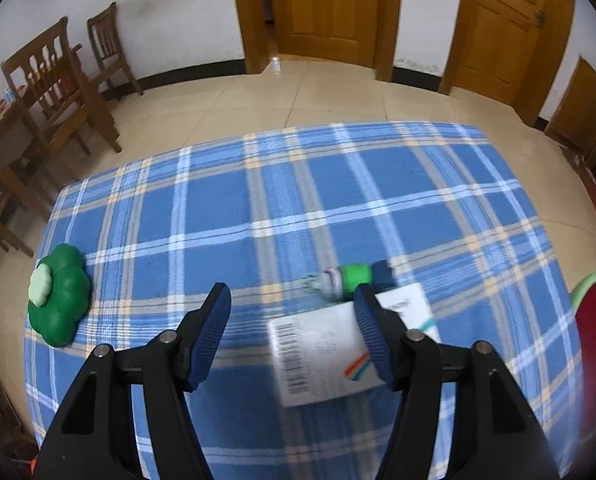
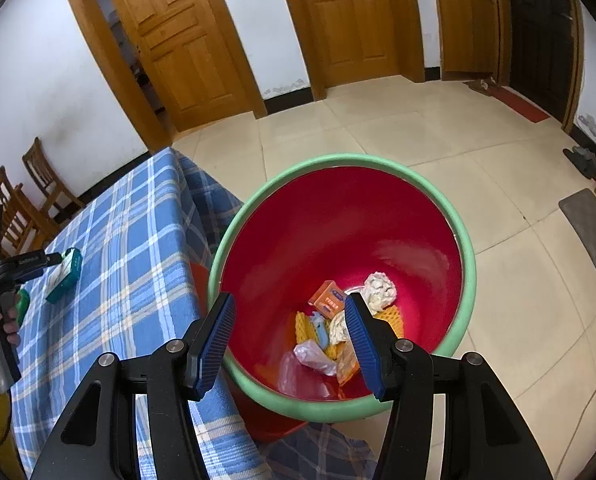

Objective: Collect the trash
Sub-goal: 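Move the left gripper back to the table toward the white medicine box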

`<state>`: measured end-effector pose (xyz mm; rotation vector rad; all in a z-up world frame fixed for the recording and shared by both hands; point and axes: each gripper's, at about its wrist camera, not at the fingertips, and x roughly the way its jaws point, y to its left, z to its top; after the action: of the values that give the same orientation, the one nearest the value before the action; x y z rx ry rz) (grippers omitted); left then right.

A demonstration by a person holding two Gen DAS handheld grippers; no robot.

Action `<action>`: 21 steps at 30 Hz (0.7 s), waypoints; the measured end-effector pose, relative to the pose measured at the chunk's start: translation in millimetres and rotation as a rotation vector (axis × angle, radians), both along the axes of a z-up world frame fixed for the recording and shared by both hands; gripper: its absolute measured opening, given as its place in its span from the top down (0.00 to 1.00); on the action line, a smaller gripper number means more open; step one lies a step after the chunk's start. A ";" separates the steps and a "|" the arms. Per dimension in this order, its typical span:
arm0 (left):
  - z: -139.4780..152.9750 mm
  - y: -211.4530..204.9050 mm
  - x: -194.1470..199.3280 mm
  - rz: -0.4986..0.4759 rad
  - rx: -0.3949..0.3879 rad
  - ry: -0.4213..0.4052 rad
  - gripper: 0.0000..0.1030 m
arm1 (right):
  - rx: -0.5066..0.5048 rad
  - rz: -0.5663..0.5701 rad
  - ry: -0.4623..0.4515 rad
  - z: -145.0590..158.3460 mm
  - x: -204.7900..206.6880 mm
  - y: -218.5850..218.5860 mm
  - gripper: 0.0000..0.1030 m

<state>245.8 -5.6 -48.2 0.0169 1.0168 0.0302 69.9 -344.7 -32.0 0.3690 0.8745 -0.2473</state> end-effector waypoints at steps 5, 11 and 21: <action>-0.2 7.5 0.0 0.024 0.030 0.007 0.35 | 0.004 0.003 0.004 -1.6 0.3 0.8 0.44; 1.3 11.3 -2.5 0.035 0.063 0.009 0.35 | 0.004 0.006 0.002 -0.8 -0.6 2.3 0.43; -13.9 20.4 1.1 0.058 0.089 0.062 0.35 | 0.010 0.006 0.003 0.1 -0.9 3.0 0.44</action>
<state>246.9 14.8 -62.1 0.0699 1.0777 0.1282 69.0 -341.7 -31.8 0.3752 0.8797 -0.2381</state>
